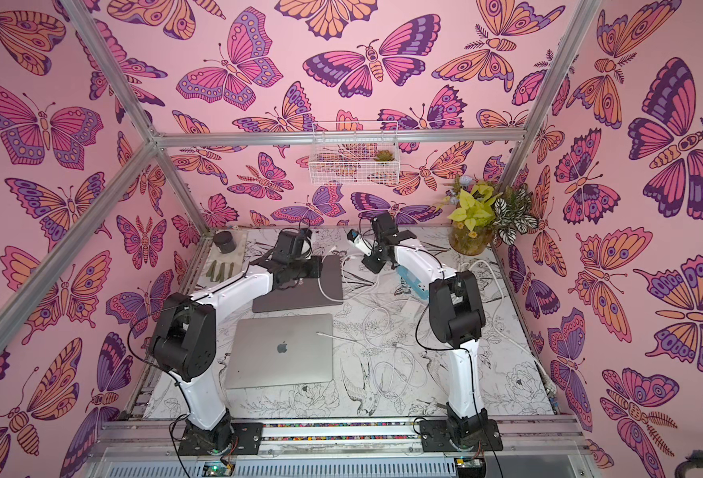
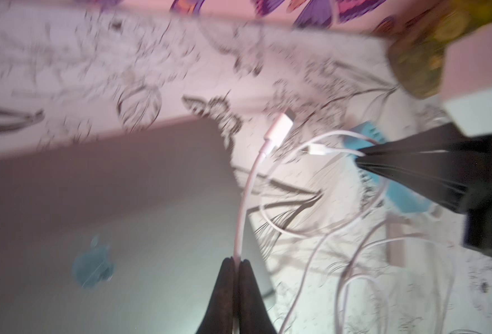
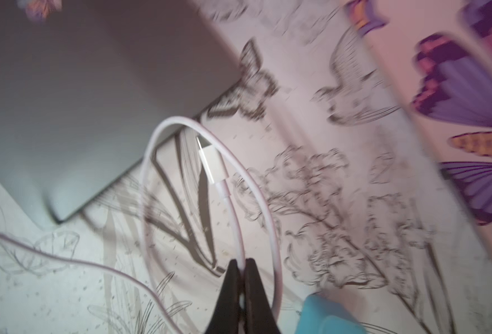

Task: Unplug the laptop charger
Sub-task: Place the charging cable at the center of the board.

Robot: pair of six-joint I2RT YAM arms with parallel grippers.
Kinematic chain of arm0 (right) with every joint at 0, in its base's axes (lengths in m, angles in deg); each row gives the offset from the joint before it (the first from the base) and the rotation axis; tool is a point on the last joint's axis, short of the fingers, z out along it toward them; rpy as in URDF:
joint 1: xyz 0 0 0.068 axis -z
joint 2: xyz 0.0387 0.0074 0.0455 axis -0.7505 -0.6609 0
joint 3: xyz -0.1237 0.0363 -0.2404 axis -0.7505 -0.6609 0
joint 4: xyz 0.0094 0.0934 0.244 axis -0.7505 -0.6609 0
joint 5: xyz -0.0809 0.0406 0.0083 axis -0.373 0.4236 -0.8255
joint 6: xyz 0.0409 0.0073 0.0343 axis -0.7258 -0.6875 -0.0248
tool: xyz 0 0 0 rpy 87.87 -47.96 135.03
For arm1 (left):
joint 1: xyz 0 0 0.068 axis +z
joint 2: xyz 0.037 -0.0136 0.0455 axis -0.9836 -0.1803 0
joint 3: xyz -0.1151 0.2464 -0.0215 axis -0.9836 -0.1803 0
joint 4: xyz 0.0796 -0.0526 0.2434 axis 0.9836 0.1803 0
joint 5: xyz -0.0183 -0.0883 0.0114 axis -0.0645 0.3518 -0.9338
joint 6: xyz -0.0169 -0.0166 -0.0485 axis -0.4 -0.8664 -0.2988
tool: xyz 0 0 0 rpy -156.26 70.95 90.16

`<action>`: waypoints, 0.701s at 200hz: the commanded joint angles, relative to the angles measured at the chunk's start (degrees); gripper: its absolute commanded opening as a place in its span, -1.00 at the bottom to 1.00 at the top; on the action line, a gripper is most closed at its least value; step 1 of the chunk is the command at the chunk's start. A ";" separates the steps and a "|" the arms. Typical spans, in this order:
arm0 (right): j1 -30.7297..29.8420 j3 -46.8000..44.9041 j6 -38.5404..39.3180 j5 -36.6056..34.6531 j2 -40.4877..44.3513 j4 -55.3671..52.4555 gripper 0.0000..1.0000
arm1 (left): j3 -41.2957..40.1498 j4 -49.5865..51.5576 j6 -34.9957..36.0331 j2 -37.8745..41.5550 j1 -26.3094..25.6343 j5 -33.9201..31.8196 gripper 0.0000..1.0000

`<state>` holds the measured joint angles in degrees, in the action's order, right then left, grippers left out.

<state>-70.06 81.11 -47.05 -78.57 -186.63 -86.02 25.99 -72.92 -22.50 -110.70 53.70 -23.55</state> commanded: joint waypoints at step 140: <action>5.18 24.46 -17.29 -1.90 -17.87 -12.30 -0.80 | 34.20 1.02 0.63 -32.51 -2.48 5.85 -0.67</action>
<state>-65.61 102.40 -63.92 -79.55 -202.82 -96.29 56.85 -72.49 -21.65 -140.08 50.25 -17.36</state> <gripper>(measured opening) 0.061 0.124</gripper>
